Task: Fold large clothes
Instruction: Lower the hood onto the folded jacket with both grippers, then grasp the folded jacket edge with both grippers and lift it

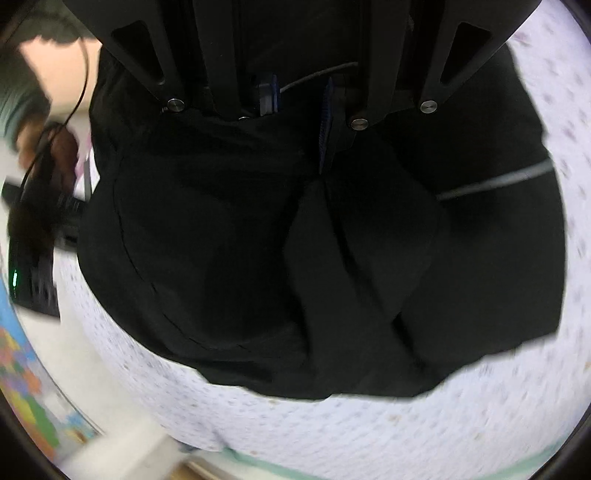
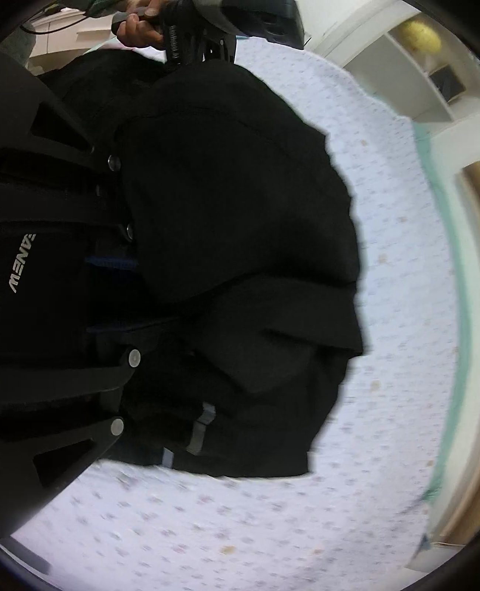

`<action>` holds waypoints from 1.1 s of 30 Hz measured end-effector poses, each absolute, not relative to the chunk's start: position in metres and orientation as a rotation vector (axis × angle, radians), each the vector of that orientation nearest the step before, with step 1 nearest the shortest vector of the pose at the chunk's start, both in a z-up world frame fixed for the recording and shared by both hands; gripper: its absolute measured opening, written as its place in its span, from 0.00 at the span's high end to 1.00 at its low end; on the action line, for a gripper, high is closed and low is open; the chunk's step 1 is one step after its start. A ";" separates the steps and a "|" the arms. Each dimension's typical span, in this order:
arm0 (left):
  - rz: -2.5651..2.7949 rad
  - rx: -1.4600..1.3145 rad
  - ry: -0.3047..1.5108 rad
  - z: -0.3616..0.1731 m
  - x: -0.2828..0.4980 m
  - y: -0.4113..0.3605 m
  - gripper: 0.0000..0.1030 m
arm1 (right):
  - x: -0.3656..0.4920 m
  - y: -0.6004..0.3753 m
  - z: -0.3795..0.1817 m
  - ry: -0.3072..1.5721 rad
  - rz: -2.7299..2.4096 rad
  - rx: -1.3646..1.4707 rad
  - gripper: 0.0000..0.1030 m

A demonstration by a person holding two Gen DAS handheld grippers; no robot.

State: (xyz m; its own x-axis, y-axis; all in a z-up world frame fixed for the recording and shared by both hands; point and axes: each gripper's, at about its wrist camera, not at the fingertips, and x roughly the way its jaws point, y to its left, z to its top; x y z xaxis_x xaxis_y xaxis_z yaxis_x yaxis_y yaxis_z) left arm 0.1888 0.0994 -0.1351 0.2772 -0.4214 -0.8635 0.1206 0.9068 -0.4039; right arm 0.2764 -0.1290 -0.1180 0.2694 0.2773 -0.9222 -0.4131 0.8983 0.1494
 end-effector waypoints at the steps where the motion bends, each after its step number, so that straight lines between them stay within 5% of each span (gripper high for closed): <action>1: -0.369 -0.306 1.239 -0.134 0.187 0.102 0.84 | 0.274 -0.129 -0.127 1.236 0.456 -0.145 0.74; 9: -0.384 -0.347 1.156 -0.066 0.151 0.143 0.81 | 0.261 -0.182 -0.094 1.251 0.402 -0.049 0.72; 12: -0.364 -0.409 1.035 -0.028 0.156 0.152 0.71 | 0.281 -0.190 -0.052 1.154 0.425 0.052 0.53; 14: -0.406 -0.496 0.959 -0.011 0.170 0.150 0.62 | 0.295 -0.181 -0.032 1.095 0.465 0.123 0.32; 20: -0.499 -0.568 1.060 -0.047 0.203 0.105 0.61 | 0.329 -0.124 -0.039 1.106 0.535 0.140 0.35; 23: -0.505 -0.558 1.202 -0.097 0.200 0.089 0.61 | 0.322 -0.094 -0.081 1.213 0.536 0.022 0.50; 27: -0.452 -0.529 1.287 -0.162 0.189 0.085 0.65 | 0.307 -0.097 -0.160 1.385 0.473 0.011 0.51; 33: -0.445 -0.543 1.261 -0.143 0.177 0.088 0.65 | 0.308 -0.115 -0.163 1.377 0.455 0.143 0.53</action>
